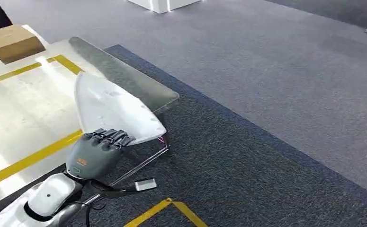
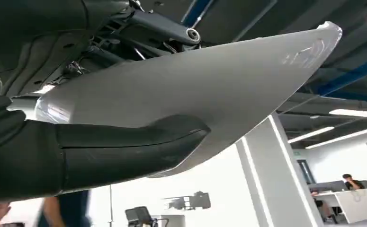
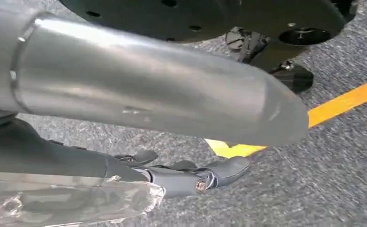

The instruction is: Take the parts from the cabinet and place them on the table.

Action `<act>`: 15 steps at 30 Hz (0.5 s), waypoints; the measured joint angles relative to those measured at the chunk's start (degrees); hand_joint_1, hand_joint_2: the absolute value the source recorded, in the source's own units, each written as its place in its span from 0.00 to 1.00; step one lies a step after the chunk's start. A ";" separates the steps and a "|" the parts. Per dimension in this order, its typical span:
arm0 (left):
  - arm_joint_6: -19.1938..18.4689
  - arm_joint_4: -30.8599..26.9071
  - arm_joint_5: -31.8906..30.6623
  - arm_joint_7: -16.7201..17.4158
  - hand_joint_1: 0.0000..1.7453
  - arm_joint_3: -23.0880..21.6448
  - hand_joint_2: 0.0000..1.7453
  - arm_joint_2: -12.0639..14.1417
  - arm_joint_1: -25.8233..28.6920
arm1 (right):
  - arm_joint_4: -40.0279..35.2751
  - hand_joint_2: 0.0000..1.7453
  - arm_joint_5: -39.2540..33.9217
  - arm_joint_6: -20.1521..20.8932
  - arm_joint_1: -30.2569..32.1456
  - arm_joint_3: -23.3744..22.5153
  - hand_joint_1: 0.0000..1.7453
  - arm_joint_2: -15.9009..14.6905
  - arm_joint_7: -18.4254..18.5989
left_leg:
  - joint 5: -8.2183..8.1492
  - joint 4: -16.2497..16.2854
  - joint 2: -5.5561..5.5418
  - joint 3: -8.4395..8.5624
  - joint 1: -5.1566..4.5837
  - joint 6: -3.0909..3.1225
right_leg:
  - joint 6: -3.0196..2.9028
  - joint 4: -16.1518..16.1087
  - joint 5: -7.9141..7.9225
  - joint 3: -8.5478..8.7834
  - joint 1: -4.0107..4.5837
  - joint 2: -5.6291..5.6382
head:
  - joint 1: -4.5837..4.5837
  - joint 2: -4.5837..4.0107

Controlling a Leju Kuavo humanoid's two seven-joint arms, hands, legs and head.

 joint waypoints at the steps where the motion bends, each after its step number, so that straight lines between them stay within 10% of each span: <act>1: -0.28 0.00 0.37 0.24 1.00 -0.11 1.00 0.00 0.24 | -0.04 0.00 -0.02 -0.02 0.00 0.02 0.00 0.00 0.00 | -0.03 -0.02 -0.43 -0.18 -0.07 0.08 | 0.17 -0.08 -0.02 0.02 -0.07 -0.47 | -0.06 0.00; 3: -0.50 -0.02 0.46 0.55 1.00 -0.22 1.00 0.04 0.62 | -0.11 0.00 -0.02 -0.02 -0.15 0.07 0.00 -0.02 0.00 | 0.55 -0.96 -1.19 0.17 0.59 0.61 | 0.84 0.03 -0.45 -0.15 0.00 -0.89 | -0.09 0.00; 4: -0.57 -0.02 0.52 0.66 1.00 -0.28 1.00 0.13 0.64 | -0.11 0.00 0.00 -0.04 -0.18 0.07 0.00 -0.13 -0.02 | 0.58 -1.11 -1.38 0.34 0.64 0.77 | 1.20 1.25 -1.39 -0.65 -0.14 0.82 | 0.04 0.00; 7: -0.65 -0.02 0.74 0.74 1.00 -0.39 1.00 0.09 0.75 | -0.17 0.00 0.00 -0.02 0.05 0.09 0.00 -0.13 0.00 | 0.56 -1.09 -2.39 0.26 0.70 1.14 | 1.77 14.02 -7.44 -6.76 -0.53 2.64 | 0.39 0.00; 9: -0.76 0.00 0.81 0.74 1.00 -0.54 1.00 0.15 1.03 | -0.17 0.00 0.00 -0.04 0.18 0.15 0.00 -0.15 0.00 | 0.52 -1.05 -3.15 0.31 0.71 1.14 | 1.99 16.97 -7.22 -8.73 -0.63 2.71 | 0.41 0.00; 12: -0.85 0.00 1.14 0.83 1.00 -0.57 1.00 0.20 1.48 | -0.17 0.00 0.00 -0.07 0.14 0.17 0.00 -0.39 0.00 | 0.25 -0.97 -4.46 0.70 0.91 0.71 | 2.17 5.41 0.12 -3.61 -1.02 3.29 | 0.41 0.00; 15: -0.81 0.13 0.96 1.18 1.00 -0.02 1.00 0.70 2.29 | -0.17 0.00 0.02 -0.02 0.14 0.17 0.00 -0.42 0.02 | 0.18 -0.40 -5.37 0.10 0.61 -0.44 | 1.56 0.26 0.37 -0.71 -1.33 5.36 | 0.37 0.00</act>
